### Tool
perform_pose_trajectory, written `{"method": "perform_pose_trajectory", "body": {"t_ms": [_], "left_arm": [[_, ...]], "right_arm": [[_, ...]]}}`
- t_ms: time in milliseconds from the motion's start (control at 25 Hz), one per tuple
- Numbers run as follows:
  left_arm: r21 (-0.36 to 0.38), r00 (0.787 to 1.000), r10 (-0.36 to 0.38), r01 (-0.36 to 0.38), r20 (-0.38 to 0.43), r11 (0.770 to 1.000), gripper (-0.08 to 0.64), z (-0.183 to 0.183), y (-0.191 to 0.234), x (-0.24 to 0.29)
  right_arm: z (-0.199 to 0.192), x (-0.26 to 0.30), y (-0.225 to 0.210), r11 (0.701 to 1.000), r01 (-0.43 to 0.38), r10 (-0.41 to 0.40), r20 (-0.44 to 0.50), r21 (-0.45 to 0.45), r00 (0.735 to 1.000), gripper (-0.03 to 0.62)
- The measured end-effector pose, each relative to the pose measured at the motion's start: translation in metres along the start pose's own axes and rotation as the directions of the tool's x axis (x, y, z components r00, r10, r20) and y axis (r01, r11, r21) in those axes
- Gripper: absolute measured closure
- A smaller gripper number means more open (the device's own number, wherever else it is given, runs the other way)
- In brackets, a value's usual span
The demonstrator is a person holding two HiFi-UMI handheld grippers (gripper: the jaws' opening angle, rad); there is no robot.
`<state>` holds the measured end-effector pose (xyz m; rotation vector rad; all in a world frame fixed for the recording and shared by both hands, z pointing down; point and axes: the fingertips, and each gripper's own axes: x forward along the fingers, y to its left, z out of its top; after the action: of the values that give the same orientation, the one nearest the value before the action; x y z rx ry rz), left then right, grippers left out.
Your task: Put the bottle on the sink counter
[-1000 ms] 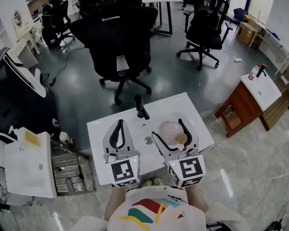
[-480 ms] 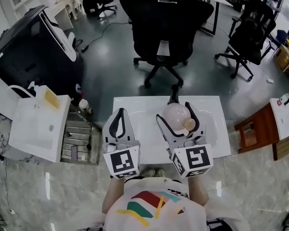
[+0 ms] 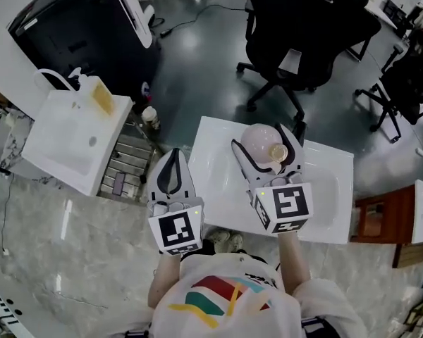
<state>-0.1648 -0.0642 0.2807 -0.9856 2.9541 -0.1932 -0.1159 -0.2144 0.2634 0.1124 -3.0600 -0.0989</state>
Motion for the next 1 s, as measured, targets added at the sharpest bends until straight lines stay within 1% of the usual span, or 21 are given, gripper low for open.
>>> {"method": "perform_pose_trajectory", "body": {"t_ms": [120, 240, 320, 520, 720, 840, 1000], "left_arm": [[0.019, 0.999, 0.022, -0.022, -0.034, 1.0, 0.543, -0.012, 0.01, 0.0], [0.032, 0.999, 0.043, -0.042, -0.02, 0.999, 0.542, -0.015, 0.016, -0.001], [0.033, 0.998, 0.054, -0.053, -0.029, 0.998, 0.541, -0.02, 0.02, -0.002], [0.03, 0.991, 0.084, -0.082, -0.102, 0.996, 0.542, -0.051, 0.034, -0.006], [-0.003, 0.981, 0.113, -0.115, -0.155, 0.993, 0.541, -0.081, 0.047, -0.004], [-0.01, 0.975, 0.121, -0.125, -0.187, 0.992, 0.542, -0.099, 0.05, -0.001], [-0.022, 0.968, 0.133, -0.14, -0.212, 0.99, 0.543, -0.115, 0.053, 0.002]], "right_arm": [[-0.016, 0.025, 0.009, 0.999, -0.04, 0.039, -0.043, -0.011, 0.998, 0.198], [-0.03, 0.047, 0.017, 0.997, -0.073, 0.071, -0.076, -0.02, 0.995, 0.198], [-0.038, 0.06, 0.021, 0.996, -0.091, 0.088, -0.092, -0.023, 0.992, 0.198], [-0.065, 0.093, 0.032, 0.99, -0.139, 0.134, -0.151, -0.029, 0.979, 0.198], [-0.102, 0.124, 0.034, 0.988, -0.156, 0.15, -0.213, -0.016, 0.966, 0.198], [-0.124, 0.141, 0.034, 0.986, -0.164, 0.157, -0.243, -0.009, 0.957, 0.198], [-0.149, 0.16, 0.034, 0.984, -0.18, 0.172, -0.276, -0.005, 0.946, 0.198]]}}
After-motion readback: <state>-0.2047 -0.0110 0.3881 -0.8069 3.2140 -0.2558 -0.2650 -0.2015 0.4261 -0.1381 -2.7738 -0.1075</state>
